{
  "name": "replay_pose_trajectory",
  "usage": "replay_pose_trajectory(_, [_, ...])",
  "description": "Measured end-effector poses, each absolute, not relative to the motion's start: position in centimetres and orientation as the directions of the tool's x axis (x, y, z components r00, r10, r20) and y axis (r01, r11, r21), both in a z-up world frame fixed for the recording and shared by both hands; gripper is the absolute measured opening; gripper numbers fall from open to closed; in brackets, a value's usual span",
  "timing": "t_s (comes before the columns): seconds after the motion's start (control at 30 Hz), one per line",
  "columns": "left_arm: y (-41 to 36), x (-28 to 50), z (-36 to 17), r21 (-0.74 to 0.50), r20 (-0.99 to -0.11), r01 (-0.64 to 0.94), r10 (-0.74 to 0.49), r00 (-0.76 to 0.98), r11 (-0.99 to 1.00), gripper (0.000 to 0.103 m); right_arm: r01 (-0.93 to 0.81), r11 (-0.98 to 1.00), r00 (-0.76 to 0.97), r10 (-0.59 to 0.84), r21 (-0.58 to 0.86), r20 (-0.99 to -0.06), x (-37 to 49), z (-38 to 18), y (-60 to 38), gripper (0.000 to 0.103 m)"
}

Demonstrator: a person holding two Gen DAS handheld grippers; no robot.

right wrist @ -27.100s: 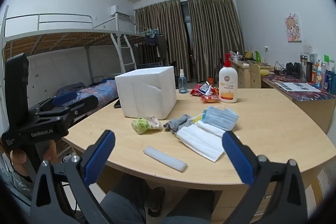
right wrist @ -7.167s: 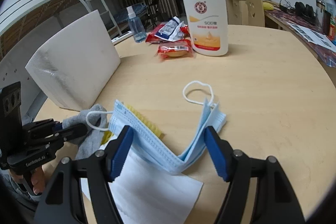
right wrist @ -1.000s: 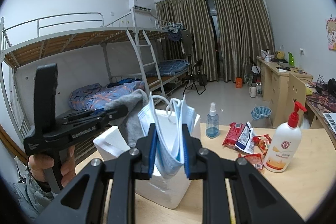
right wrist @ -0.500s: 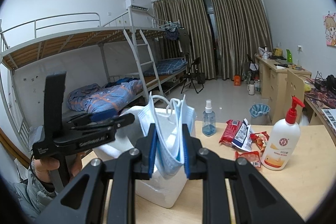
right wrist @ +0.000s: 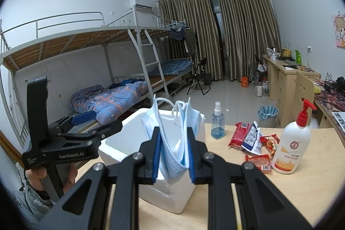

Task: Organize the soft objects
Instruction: 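Open the left tool to drop the sock while the right tool drops the mask into the box, then withdraw both tools from the box back toward the tissues and yellow net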

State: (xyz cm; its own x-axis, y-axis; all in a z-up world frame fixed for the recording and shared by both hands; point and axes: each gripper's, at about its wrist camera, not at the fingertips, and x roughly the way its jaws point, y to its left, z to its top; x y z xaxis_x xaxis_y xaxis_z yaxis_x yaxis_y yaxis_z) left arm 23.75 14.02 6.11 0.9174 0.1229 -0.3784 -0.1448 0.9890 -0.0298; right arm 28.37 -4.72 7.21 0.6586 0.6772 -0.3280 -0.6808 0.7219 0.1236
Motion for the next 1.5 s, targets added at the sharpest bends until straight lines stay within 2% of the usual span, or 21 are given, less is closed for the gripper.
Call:
replay_pose_trajectory(0.63, [16.6,19.7,6.3,-0.015,-0.360,-0.180,0.163,0.919,0.983,0.102,-0.714,0.693,0.618,0.692,0.103,-0.373,29.5,6.9,0.2,0.025])
replay_pose_trajectory(1.07, [19.0,19.9,5.1,-0.049,-0.369,-0.191,0.160,0.915,0.980,0.102,-0.707,0.704,0.608,0.655,0.068,-0.448,31.7,5.9,3.8,0.026])
replay_pose_trajectory(1.13, [19.2,20.0,4.8,-0.054,-0.372,-0.187,0.154,0.915,0.981,0.102,-0.708,0.703,0.609,0.651,0.059,-0.452,31.6,5.9,4.2,0.034])
replay_pose_trajectory(1.2, [19.3,20.0,4.7,-0.051,-0.373,-0.183,0.151,0.915,0.982,0.102,-0.712,0.700,0.607,0.655,0.059,-0.451,31.6,5.9,4.3,0.061])
replay_pose_trajectory(1.23, [19.4,20.0,4.6,-0.052,-0.373,-0.184,0.152,0.915,0.982,0.102,-0.712,0.700,0.608,0.654,0.056,-0.451,31.6,5.9,4.3,0.069])
replay_pose_trajectory(1.5, [20.1,20.1,3.9,-0.074,-0.395,-0.192,0.148,0.907,0.979,0.102,-0.709,0.703,0.610,0.651,0.056,-0.452,31.4,6.0,4.3,0.069])
